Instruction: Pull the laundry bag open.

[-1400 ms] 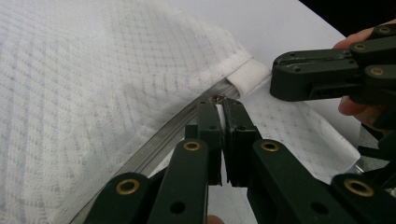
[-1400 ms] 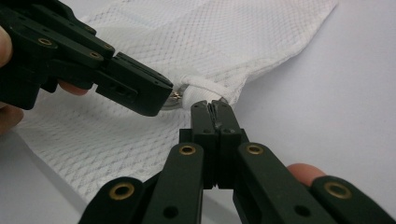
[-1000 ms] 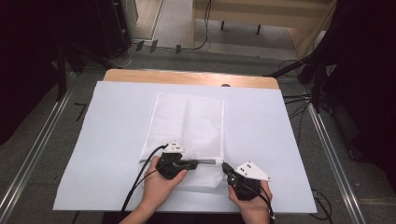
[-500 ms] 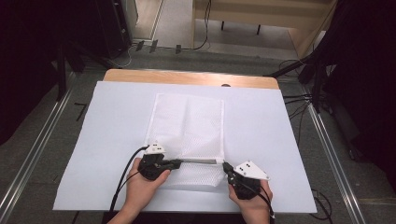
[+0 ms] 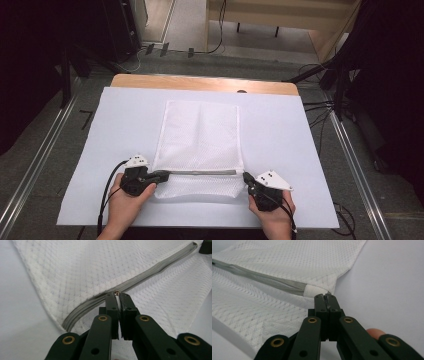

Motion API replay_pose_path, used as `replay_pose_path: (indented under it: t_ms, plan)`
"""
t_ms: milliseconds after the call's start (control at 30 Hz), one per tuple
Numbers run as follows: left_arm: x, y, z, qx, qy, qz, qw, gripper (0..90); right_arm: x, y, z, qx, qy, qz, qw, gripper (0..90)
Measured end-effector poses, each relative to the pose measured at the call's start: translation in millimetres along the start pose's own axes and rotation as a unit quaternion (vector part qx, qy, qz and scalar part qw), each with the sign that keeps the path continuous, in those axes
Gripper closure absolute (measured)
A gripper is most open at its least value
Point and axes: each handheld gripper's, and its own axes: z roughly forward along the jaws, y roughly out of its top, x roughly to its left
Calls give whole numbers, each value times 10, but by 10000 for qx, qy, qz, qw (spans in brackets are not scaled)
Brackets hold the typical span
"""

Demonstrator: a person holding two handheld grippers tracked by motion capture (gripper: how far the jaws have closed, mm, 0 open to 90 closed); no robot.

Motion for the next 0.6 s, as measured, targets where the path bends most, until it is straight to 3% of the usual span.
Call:
replay_pose_path:
  t_ms: [400,600]
  plan:
    - [136,-81,-187,-13,156,-51,9999,880,-100,-11,-12,8,-116,91,9999,900]
    - [202,-105,-254,-164,217,-149,9995,880,-91,-13,-3,26,-137,20,9999,900]
